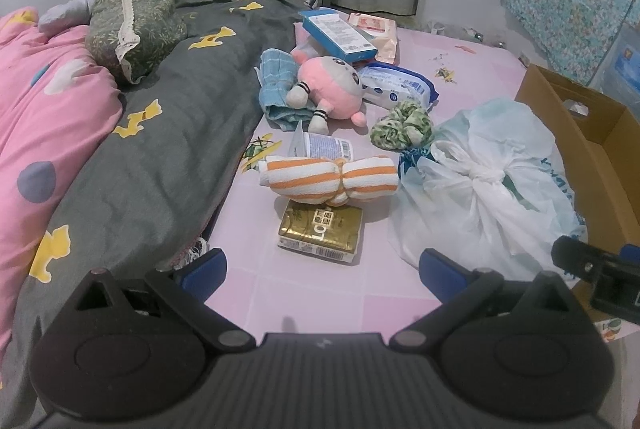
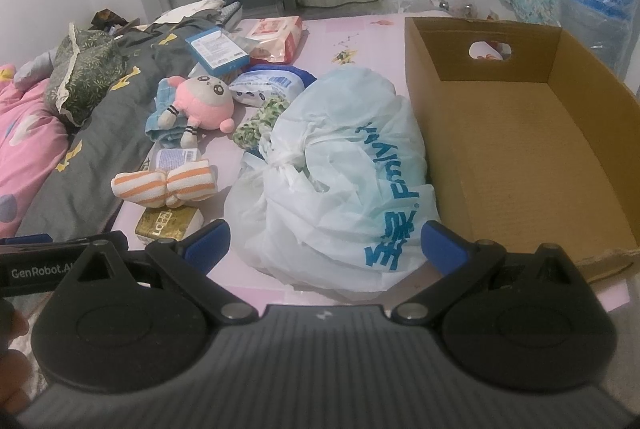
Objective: Organize soft objects
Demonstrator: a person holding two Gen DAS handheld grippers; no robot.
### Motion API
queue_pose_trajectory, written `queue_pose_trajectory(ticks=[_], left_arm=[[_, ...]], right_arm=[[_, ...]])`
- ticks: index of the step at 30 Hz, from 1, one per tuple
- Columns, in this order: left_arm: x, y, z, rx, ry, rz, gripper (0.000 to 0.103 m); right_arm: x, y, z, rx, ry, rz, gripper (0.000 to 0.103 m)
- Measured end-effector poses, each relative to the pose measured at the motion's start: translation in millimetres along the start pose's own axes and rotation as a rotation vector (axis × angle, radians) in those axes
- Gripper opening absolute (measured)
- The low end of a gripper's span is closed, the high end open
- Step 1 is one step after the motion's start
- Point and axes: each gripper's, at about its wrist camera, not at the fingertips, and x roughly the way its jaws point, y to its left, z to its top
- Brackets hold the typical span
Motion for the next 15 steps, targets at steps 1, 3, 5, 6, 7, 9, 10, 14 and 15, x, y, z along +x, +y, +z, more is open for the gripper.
queue_pose_trajectory(ticks=[1,3,5,6,7,9,10,14,15], left_arm=[[0.1,0.3,-0.3,0.0,0.001,0.001,0.103],[0.4,0.4,-0.2,-0.002,0.003,0.002,0.103],[1.4,-0.1,0.3,-0.003,0.005,0.003,0.103],[1.7,-0.1,0.5,-0.003,0.007,0.003,0.103],[1.8,0.1,0.2,-0.003,0.007,0.004,0.103],[2.8,-0.1,1.2,-0.005,0.009,0.005,0.103],[2.8,-0.1,1.2,-0.005,0.01,0.005,0.103],[3.9,0.1,1.1,-0.005,0.013,0.007,0.103],[4.4,0.0,1.5,-0.006,0.014,0.007,0.103]], right_arm=[[0.1,0.0,0.0,0.001,0.001,0.0,0.102],[-0.2,-0.2,-0.3,0.002,0.0,0.002,0.102],[0.6,0.0,0.0,0.0,0.001,0.0,0.102],[0.1,0.0,-0.3,0.0,0.002,0.001,0.102],[0.1,-0.6,-0.8,0.002,0.003,0.001,0.102],[0.4,-1.0,-1.0,0.002,0.004,0.002,0.102],[0.9,-1.1,-1.1,0.002,0.005,0.002,0.102],[2.4,-1.3,-1.2,0.003,0.005,0.001,0.102],[2.4,-1.4,-1.7,0.005,0.006,0.0,0.102]])
